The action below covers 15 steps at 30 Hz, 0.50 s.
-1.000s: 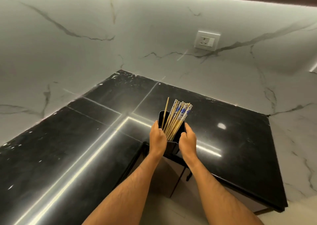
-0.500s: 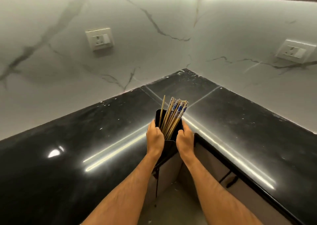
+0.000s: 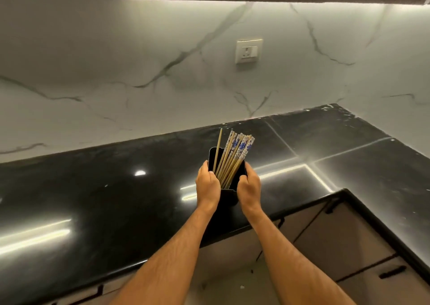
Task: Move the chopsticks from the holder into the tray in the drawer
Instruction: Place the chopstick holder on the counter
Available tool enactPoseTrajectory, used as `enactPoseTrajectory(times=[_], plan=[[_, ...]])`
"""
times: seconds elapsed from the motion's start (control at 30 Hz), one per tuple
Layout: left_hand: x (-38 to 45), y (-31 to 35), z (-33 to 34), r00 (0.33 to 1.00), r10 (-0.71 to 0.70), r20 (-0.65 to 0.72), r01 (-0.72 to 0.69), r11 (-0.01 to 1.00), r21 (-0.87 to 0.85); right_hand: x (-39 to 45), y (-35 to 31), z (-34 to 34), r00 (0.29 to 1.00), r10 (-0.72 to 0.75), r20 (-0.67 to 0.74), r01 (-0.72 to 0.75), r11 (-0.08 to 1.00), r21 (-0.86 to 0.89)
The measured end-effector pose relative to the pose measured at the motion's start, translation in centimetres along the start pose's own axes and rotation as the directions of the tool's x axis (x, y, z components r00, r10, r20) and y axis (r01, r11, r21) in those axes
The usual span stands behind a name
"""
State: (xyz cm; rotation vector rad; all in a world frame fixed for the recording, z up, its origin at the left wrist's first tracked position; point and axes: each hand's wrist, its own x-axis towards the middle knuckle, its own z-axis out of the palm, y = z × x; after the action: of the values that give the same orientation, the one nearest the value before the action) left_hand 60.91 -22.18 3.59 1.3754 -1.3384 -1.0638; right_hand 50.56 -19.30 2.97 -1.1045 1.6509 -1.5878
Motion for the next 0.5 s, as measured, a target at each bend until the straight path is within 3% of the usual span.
enactPoseTrajectory(times=[0.5], plan=[[-2.8, -6.5, -28.0, 0.945, -0.047, -0.324, 0.050, 0.999, 0.000, -14.2, -3.6, 23.7, 0.946, -0.005, 0.325, -0.035, 0.993, 0.116]])
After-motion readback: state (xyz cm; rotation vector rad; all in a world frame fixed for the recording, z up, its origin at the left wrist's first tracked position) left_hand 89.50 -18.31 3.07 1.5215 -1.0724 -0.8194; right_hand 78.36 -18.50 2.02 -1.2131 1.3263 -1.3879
